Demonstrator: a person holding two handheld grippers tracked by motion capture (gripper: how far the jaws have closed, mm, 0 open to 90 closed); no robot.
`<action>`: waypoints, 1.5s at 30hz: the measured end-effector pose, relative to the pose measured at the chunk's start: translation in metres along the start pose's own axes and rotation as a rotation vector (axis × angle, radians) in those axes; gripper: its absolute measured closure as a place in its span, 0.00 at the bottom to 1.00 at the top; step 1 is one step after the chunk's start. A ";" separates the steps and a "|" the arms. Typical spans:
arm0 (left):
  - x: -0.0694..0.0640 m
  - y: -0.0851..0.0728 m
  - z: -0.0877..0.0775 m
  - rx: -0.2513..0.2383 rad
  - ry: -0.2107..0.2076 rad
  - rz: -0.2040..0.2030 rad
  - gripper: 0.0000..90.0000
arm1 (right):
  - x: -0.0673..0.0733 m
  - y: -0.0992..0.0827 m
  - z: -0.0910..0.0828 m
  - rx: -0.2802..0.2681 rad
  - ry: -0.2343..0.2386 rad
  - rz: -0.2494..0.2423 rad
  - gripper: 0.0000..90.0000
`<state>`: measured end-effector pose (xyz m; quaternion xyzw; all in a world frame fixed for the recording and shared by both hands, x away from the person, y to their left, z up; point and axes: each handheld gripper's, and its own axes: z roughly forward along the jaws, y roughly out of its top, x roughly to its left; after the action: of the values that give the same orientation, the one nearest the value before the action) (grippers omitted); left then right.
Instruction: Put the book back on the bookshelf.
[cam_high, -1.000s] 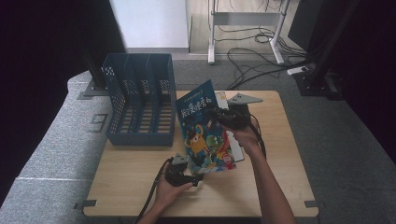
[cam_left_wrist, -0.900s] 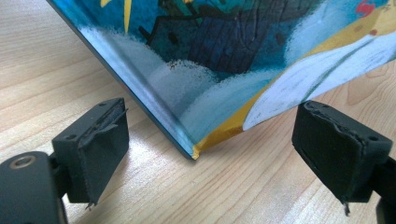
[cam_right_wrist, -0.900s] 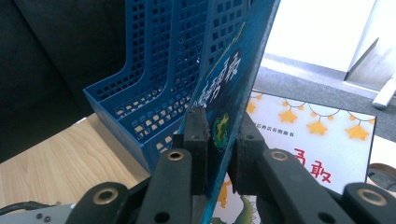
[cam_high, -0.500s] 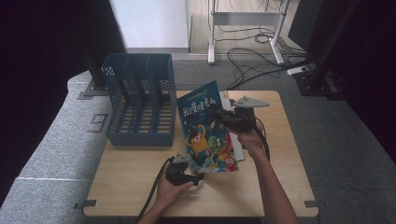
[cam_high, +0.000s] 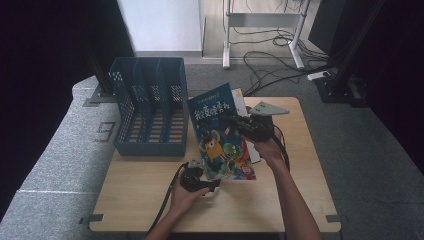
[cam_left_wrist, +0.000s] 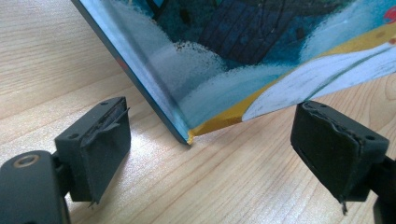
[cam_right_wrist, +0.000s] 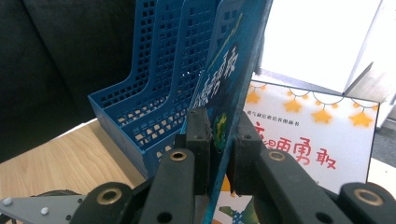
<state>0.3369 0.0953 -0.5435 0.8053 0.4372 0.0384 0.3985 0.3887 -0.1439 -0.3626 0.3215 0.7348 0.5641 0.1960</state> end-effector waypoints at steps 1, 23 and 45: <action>0.000 0.000 0.000 -0.003 0.005 0.005 0.14 | -0.001 -0.001 -0.001 -0.003 0.005 0.004 0.89; -0.005 -0.001 0.002 0.003 0.035 0.042 0.16 | -0.004 -0.012 -0.017 -0.036 0.030 0.019 0.90; -0.011 -0.002 0.003 0.016 0.084 0.080 0.17 | -0.004 -0.030 -0.043 -0.071 0.046 0.040 0.91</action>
<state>0.3299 0.0855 -0.5438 0.8229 0.4214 0.0846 0.3715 0.3560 -0.1813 -0.3792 0.3157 0.7121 0.6010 0.1791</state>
